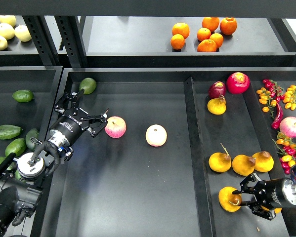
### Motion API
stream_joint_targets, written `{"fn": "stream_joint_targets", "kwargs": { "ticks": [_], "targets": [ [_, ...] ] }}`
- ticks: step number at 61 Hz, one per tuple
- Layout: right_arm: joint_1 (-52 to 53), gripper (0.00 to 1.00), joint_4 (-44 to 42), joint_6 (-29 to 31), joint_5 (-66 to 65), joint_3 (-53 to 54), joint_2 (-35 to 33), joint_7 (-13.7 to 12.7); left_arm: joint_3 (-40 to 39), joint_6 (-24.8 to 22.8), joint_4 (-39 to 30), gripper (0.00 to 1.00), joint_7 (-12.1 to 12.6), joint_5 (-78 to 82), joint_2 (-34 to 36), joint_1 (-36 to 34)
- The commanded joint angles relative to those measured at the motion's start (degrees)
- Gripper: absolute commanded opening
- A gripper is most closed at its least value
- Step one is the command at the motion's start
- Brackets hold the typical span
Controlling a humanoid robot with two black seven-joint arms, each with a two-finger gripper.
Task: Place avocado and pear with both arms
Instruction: 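Carry the pear with the right gripper into the pear bin and lower it, then open the right gripper and lift it off the pear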
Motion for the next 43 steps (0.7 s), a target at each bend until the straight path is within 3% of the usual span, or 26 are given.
{"fn": "stream_joint_targets", "kwargs": {
  "ticks": [1,9,16,33,40,42,43],
  "targets": [
    [-0.21,0.1,-0.8,0.0,-0.29,0.06,0.59,0.0,0.0,0.0,0.0,0.99,0.0,0.0,0.0,0.01],
    [-0.21,0.2,-1.24,0.0,-0.29,0.15,1.21,0.0,0.0,0.0,-0.08,0.99,0.0,0.0,0.0,0.01],
    [-0.21,0.41,-1.5,0.0,-0.29,0.24,1.39,0.0,0.0,0.0,-0.35,0.99,0.0,0.09,0.0,0.01],
    [-0.04,0.6,-1.42,0.0,-0.29,0.24,1.39,0.0,0.0,0.0,-0.35,0.99,0.0,0.0,0.0,0.01],
    [0.05,0.75,-1.42,0.0,-0.29,0.5,1.3,0.0,0.0,0.0,-0.35,0.99,0.0,0.0,0.0,0.01],
    [0.05,0.85,-1.42,0.0,-0.29,1.03,1.21,0.0,0.0,0.0,-0.43,0.99,0.0,0.0,0.0,0.01],
    [0.05,0.98,-1.15,0.0,-0.03,1.55,0.86,0.0,0.0,0.0,-0.44,0.99,0.0,0.0,0.0,0.01]
  ]
}}
